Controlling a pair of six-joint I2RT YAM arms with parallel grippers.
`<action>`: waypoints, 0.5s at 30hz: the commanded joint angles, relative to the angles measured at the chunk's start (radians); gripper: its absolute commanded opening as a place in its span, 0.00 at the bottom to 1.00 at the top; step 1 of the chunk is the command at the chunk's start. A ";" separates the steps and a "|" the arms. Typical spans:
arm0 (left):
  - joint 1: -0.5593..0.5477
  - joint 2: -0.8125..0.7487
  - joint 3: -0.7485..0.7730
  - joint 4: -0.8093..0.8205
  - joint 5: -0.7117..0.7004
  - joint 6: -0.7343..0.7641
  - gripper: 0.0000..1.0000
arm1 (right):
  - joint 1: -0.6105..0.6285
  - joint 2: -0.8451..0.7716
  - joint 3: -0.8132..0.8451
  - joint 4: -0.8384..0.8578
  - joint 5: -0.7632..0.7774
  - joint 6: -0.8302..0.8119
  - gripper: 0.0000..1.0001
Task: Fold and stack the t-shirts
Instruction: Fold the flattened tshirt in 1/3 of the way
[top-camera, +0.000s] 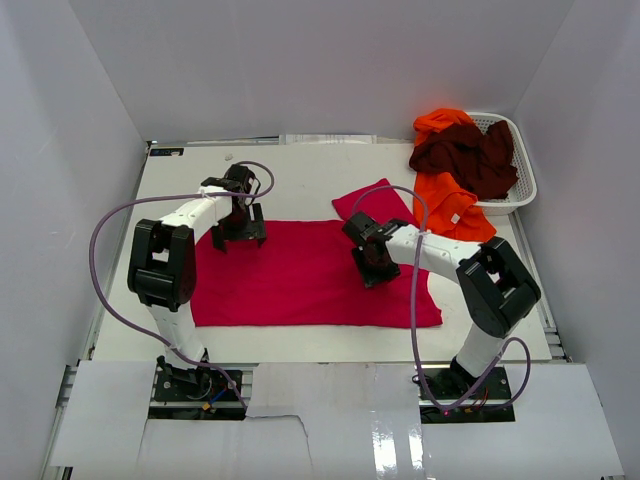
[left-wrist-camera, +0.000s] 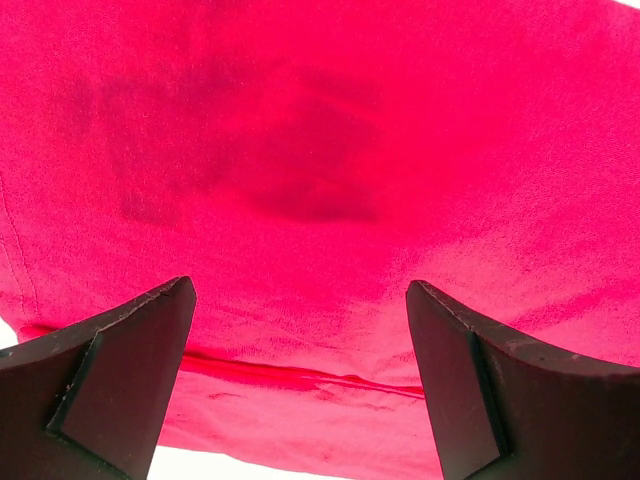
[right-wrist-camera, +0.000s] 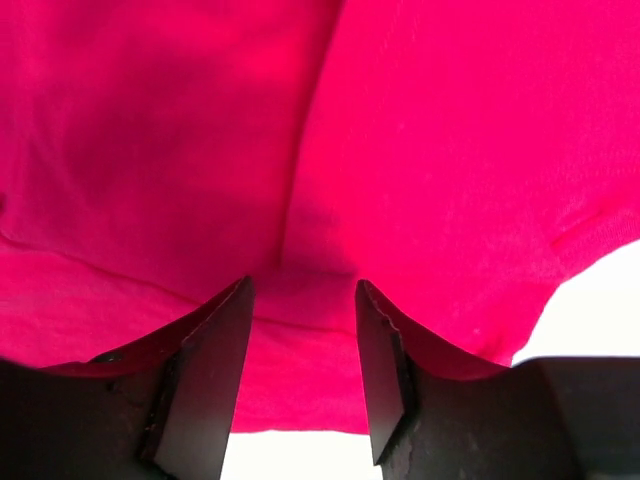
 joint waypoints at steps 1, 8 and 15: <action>0.004 -0.055 -0.003 -0.003 -0.006 -0.007 0.98 | 0.009 0.020 0.055 0.029 0.010 -0.017 0.51; 0.004 -0.048 -0.004 -0.003 -0.001 -0.004 0.98 | 0.009 0.060 0.092 0.029 0.031 -0.028 0.45; 0.004 -0.045 -0.004 -0.001 0.000 -0.001 0.98 | 0.009 0.065 0.090 0.028 0.053 -0.020 0.41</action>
